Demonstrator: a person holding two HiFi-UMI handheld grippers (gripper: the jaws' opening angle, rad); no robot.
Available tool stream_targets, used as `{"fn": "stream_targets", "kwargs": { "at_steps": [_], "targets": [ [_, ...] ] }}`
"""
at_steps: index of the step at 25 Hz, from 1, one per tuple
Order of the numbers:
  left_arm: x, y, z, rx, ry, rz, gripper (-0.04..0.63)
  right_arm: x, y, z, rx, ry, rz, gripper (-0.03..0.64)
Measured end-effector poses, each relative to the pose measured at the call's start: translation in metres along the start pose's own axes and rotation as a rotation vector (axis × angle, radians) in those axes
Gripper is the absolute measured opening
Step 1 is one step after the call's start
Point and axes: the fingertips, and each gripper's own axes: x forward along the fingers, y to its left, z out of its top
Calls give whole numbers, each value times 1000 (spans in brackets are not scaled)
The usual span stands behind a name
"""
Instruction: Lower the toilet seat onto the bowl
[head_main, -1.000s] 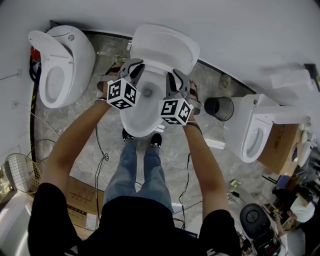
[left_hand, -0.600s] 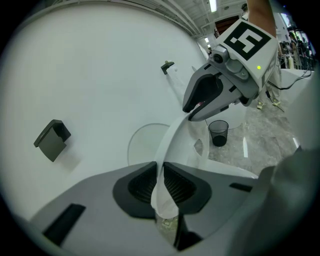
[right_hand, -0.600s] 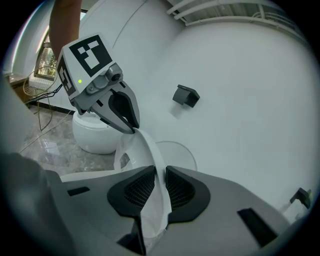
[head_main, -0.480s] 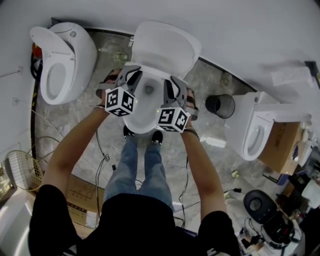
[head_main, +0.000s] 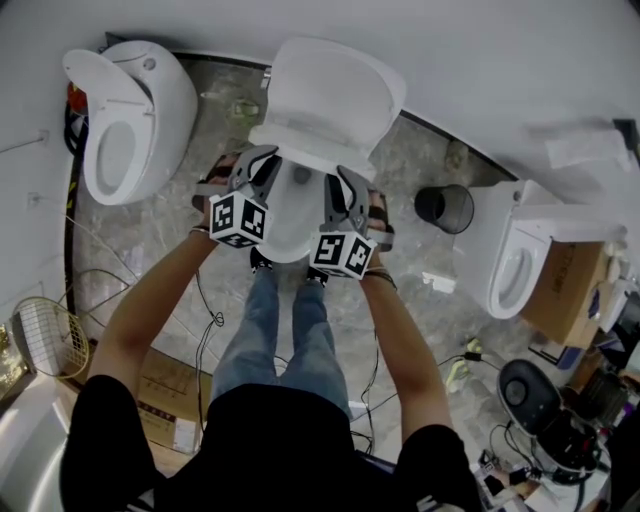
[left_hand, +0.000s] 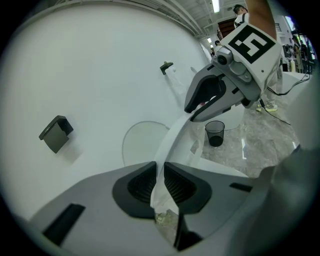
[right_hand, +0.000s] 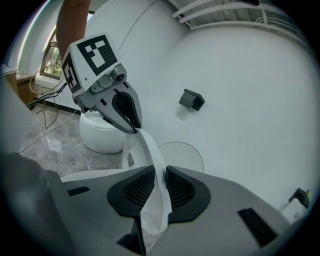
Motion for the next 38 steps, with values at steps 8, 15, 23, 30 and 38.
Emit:
{"fn": "stream_targets", "kwargs": {
  "at_steps": [8,15,23,30,38],
  "targets": [
    [-13,-18,-9,0,13,-5,51,-14,20,-3,0,8,20,86],
    [-25,-37,-20,-20,34,-15,54,-26,41,-7,-25,17,49,91],
    [-38,-58,-34,-10,55,-30,55,-37,68,-14,-34,29,76,94],
    [-44,-72,-40,-1,67,-30,57,-46,80,-19,-56,43,89,97],
    [-50,-87,-50,-19,82,-41,61,-53,98,-25,-63,50,91,100]
  ]
}}
